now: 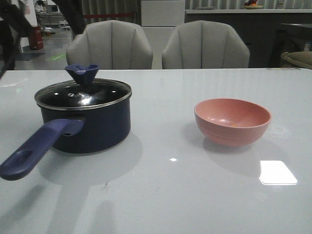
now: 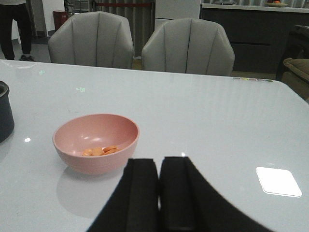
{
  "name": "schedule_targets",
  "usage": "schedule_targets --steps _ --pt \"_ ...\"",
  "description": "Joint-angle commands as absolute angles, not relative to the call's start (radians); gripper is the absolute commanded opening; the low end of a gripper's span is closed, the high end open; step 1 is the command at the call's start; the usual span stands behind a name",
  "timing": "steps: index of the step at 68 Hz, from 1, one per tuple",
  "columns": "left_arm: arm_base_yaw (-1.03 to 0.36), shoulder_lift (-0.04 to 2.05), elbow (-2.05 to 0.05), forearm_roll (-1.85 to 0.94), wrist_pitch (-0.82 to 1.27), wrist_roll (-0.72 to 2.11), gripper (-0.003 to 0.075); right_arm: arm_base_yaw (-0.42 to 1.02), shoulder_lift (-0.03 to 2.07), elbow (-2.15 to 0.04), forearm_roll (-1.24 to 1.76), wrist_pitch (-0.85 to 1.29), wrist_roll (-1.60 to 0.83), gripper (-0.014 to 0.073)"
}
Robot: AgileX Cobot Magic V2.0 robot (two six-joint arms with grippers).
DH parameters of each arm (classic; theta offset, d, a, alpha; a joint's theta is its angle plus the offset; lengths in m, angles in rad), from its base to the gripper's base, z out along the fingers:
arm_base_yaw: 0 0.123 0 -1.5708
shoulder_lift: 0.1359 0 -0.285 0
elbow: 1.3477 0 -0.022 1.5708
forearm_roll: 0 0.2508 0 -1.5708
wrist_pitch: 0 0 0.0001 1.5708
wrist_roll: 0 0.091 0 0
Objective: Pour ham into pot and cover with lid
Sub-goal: 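Lower the left gripper onto the purple knob of the glass lid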
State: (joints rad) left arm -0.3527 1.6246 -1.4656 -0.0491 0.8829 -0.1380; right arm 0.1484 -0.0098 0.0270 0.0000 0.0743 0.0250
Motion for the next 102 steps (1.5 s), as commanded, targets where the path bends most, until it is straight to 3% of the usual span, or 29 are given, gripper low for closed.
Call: schedule_targets --steps 1,25,60,67,76,86,93,102 --pt "-0.394 1.664 -1.575 0.019 0.902 -0.225 0.0709 0.141 -0.030 0.022 0.000 0.000 0.026 0.0162" --pt "-0.422 1.868 -1.789 0.038 1.028 -0.289 0.0708 0.141 -0.030 0.022 0.000 0.000 0.026 0.0162" --pt "-0.420 1.950 -1.798 0.049 1.028 -0.370 0.0698 0.141 -0.030 0.022 0.000 0.000 0.026 0.0162" --pt "-0.420 1.957 -1.798 0.049 1.031 -0.370 0.0608 0.141 -0.030 0.022 0.000 0.000 0.026 0.0162" --pt "-0.420 1.957 -1.798 0.051 1.027 -0.370 0.0363 0.141 -0.030 0.022 0.000 0.000 0.026 0.0162" --pt "-0.420 1.957 -1.798 0.051 1.027 -0.370 0.0169 0.141 -0.030 0.022 0.000 0.000 0.026 0.0162" --pt "-0.420 1.955 -1.798 0.051 1.027 -0.370 0.0114 0.141 -0.030 0.022 0.000 0.000 0.026 0.0162" --pt "-0.420 1.941 -1.800 0.056 1.024 -0.370 0.0113 0.141 -0.030 0.022 0.000 0.000 0.026 0.0162"
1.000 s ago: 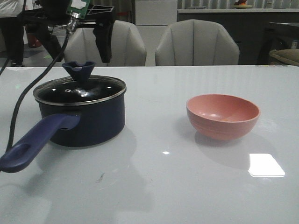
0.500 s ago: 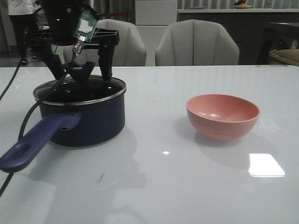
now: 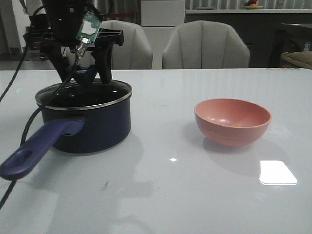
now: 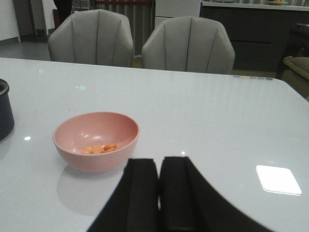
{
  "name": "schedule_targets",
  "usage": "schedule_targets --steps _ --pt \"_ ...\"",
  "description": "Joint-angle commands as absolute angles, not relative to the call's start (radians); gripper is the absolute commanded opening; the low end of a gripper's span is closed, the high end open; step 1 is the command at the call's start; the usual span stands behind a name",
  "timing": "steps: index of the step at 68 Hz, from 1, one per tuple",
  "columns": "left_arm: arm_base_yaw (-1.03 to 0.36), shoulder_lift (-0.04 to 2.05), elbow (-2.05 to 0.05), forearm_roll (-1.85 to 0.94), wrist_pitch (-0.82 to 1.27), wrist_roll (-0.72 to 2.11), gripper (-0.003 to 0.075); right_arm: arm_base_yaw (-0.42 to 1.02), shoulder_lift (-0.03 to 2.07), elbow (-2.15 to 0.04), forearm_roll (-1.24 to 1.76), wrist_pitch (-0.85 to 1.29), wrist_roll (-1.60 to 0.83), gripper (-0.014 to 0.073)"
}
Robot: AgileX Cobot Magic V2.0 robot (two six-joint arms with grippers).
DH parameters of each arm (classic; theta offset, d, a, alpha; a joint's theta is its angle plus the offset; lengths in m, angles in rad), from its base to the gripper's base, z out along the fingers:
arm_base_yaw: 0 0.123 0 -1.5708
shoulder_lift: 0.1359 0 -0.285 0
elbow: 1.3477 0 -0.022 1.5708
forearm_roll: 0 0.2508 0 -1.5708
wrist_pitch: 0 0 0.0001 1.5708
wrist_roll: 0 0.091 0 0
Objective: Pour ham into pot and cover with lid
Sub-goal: 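Lower the left gripper onto the purple knob of the glass lid, then lift the lid off the saucepan with the left gripper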
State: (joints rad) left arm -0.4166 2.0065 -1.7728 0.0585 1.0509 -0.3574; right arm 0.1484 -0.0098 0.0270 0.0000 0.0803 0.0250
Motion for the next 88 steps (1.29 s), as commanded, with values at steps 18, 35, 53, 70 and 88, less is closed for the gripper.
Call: schedule_targets --steps 18,35,53,70,88 --pt "-0.420 1.860 -1.800 0.078 1.019 -0.354 0.0113 0.141 -0.030 0.022 0.000 0.000 0.026 0.0162" --pt "-0.408 1.791 -1.788 0.196 1.085 -0.290 0.0113 0.141 -0.030 0.022 0.000 0.000 0.026 0.0162" --pt "-0.204 1.638 -1.564 0.180 0.971 -0.257 0.0113 0.141 -0.030 0.022 0.000 0.000 0.026 0.0162" --pt "0.035 1.588 -1.365 0.054 0.863 -0.103 0.0113 0.141 -0.030 0.022 0.000 0.000 0.026 0.0162" --pt "0.096 1.633 -1.232 -0.020 0.702 -0.051 0.0114 0.141 -0.030 0.022 0.000 0.000 0.026 0.0162"
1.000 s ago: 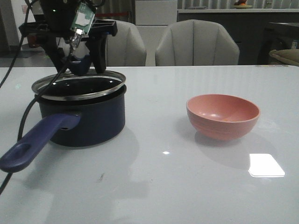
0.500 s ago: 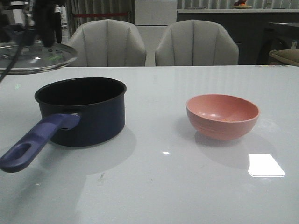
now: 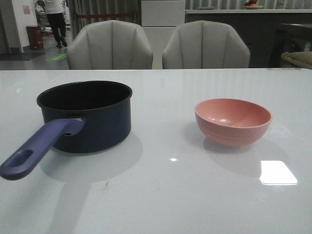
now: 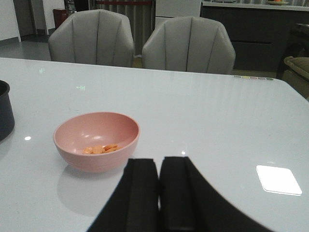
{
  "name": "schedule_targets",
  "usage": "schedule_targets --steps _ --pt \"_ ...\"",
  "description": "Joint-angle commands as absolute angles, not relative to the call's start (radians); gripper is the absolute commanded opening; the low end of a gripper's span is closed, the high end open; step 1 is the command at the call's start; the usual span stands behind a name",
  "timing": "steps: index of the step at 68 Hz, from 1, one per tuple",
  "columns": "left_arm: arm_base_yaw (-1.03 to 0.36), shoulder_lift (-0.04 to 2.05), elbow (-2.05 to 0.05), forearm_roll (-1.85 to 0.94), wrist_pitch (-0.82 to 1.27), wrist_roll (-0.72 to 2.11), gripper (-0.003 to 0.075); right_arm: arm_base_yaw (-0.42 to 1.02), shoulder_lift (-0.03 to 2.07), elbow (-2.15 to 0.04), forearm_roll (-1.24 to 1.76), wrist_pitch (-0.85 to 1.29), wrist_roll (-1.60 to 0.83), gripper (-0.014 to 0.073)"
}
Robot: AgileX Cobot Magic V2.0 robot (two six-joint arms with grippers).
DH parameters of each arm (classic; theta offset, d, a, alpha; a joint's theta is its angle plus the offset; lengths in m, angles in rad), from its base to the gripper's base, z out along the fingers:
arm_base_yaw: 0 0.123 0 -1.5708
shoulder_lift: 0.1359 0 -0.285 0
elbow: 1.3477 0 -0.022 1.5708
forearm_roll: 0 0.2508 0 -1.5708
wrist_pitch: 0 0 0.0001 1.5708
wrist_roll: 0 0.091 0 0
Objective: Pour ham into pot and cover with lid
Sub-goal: 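Lift the lid off the saucepan with the left gripper, then set the glass lid on the table beside the saucepan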
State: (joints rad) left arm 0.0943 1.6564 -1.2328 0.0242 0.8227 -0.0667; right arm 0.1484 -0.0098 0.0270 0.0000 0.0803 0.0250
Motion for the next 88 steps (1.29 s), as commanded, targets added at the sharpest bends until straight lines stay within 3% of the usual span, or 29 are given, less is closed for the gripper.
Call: schedule_targets --steps 1,27,32,43,49,64,88 --pt "0.096 1.638 -1.229 -0.026 0.694 -0.049 0.0114 0.141 -0.030 0.022 0.000 0.000 0.026 0.0162" --pt "0.096 1.804 -1.229 -0.086 0.664 -0.009 0.0146 0.141 -0.030 0.022 0.000 0.000 0.026 0.0162" --pt "0.096 1.821 -1.229 -0.086 0.658 -0.009 0.0208 0.141 -0.030 0.022 0.000 0.000 0.026 0.0162" --pt "0.096 1.829 -1.232 -0.082 0.658 -0.009 0.0496 0.141 -0.030 0.022 0.000 0.000 0.026 0.0162" --pt "0.096 1.829 -1.250 -0.082 0.677 -0.009 0.0594 0.141 -0.030 0.022 0.000 0.000 0.026 0.0162" --pt "0.088 1.763 -1.290 -0.082 0.712 0.015 0.0603 0.141 -0.030 0.022 0.000 0.000 0.026 0.0162" --pt "0.013 1.412 -1.187 -0.084 0.674 0.039 0.0603 0.141 -0.030 0.022 0.000 0.000 0.026 0.0162"
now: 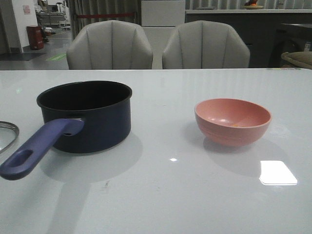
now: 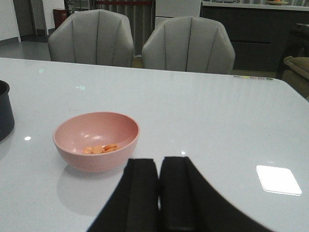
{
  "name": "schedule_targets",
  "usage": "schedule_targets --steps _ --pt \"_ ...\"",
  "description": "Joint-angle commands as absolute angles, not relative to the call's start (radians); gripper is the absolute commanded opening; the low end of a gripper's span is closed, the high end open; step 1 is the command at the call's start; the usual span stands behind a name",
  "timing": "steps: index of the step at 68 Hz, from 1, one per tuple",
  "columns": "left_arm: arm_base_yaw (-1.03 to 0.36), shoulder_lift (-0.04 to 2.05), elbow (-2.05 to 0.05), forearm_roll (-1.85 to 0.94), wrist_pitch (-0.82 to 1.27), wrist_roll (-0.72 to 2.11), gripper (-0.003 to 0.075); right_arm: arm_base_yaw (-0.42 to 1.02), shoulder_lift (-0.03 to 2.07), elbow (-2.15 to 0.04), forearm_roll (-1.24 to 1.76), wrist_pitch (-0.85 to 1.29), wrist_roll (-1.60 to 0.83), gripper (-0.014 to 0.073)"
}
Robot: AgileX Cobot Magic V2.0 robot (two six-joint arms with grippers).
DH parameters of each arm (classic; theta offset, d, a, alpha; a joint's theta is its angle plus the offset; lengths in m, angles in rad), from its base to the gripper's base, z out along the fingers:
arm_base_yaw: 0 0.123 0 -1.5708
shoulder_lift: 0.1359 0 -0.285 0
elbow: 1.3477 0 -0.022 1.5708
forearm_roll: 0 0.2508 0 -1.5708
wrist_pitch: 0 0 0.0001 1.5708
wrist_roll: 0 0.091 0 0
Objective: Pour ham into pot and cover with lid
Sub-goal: 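Set the glass lid on the table beside the saucepan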
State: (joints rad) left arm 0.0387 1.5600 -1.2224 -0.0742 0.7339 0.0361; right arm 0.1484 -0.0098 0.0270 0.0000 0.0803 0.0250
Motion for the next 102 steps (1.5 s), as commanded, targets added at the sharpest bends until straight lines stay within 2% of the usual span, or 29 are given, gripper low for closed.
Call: schedule_targets --steps 1,40,68,84,102 --pt "0.010 1.396 -1.176 -0.084 0.669 0.039 0.0603 0.141 -0.030 0.022 0.000 0.000 0.026 0.0162" --pt "-0.030 0.677 -0.663 -0.154 0.391 0.039 0.0603 0.141 -0.030 0.022 0.000 0.000 0.026 0.0162" --pt "-0.162 0.237 -0.451 -0.162 0.400 0.039 0.0603 0.141 -0.030 0.022 0.000 0.000 0.026 0.0162" --pt "-0.250 0.092 -0.399 -0.145 0.450 0.039 0.0603 0.141 -0.030 0.022 0.000 0.000 0.026 0.0162" --pt "-0.304 0.081 -0.391 -0.138 0.446 0.039 0.0603 0.142 -0.023 -0.015 0.000 -0.045 0.025 0.0162"
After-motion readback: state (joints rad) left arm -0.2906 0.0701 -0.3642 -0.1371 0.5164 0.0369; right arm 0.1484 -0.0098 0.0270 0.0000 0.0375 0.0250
